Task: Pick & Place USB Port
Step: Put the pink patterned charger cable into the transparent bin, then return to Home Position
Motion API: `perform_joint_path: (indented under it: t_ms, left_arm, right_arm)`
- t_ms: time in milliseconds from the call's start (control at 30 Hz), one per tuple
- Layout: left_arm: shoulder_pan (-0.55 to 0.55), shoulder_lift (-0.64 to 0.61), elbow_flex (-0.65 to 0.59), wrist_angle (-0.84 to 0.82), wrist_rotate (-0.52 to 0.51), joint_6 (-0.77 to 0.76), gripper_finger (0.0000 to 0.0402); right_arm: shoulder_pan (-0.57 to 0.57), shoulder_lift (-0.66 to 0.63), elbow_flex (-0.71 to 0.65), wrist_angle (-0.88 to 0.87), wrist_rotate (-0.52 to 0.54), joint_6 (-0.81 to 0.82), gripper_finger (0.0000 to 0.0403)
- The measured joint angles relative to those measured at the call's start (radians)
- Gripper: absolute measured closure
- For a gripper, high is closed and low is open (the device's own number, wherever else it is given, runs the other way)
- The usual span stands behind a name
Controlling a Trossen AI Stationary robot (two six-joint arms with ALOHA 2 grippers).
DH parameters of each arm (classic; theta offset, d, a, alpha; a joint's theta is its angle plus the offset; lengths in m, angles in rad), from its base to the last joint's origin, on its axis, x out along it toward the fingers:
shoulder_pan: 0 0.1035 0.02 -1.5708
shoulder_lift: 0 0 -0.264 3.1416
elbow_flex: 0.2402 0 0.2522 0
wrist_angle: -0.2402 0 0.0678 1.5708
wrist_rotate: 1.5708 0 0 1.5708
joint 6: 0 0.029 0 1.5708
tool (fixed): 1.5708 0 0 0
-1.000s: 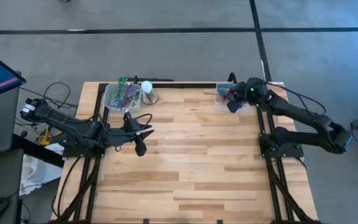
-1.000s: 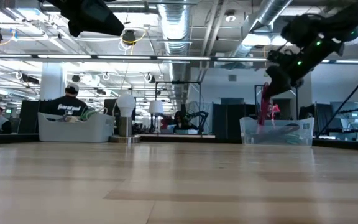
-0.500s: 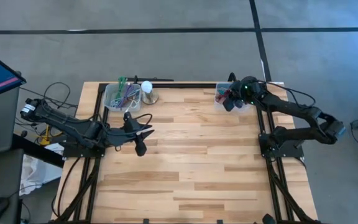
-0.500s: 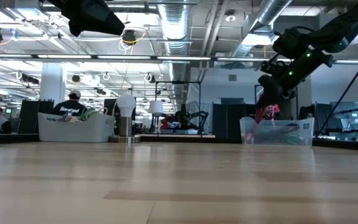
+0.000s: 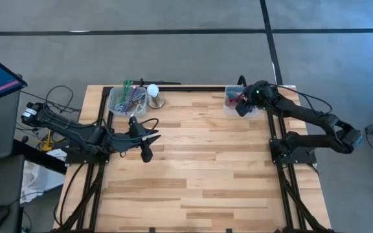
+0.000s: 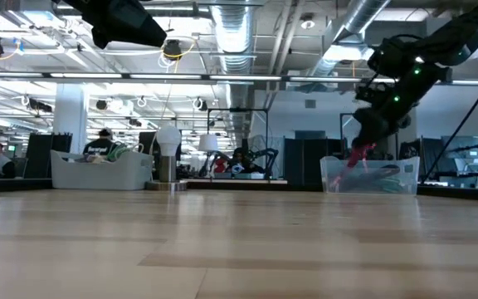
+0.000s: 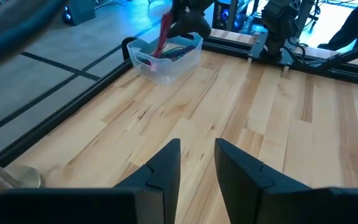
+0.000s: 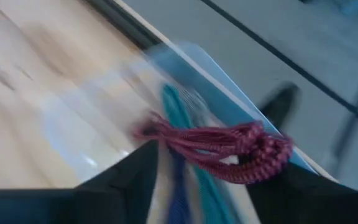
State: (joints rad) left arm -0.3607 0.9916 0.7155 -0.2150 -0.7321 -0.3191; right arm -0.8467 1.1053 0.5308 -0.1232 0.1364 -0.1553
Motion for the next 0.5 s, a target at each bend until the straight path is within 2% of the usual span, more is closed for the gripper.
perform_joint_path:
  t_ms: [100,200,500]
  left_arm:
    - [0.000,0.000,0.000,0.000,0.000,0.000,0.0303]
    - [0.000,0.000,0.000,0.000,0.000,0.000,0.0303]
    - [0.000,0.000,0.000,0.000,0.000,0.000,0.0303]
  right_arm:
    - [0.000,-0.021,0.000,-0.067,0.113,-0.024,0.0149]
    - [0.009,-0.054,0.000,-0.072,0.150,-0.022,0.0123]
    - [0.114,-0.185,0.140,-0.231,0.150,0.023,0.0112]
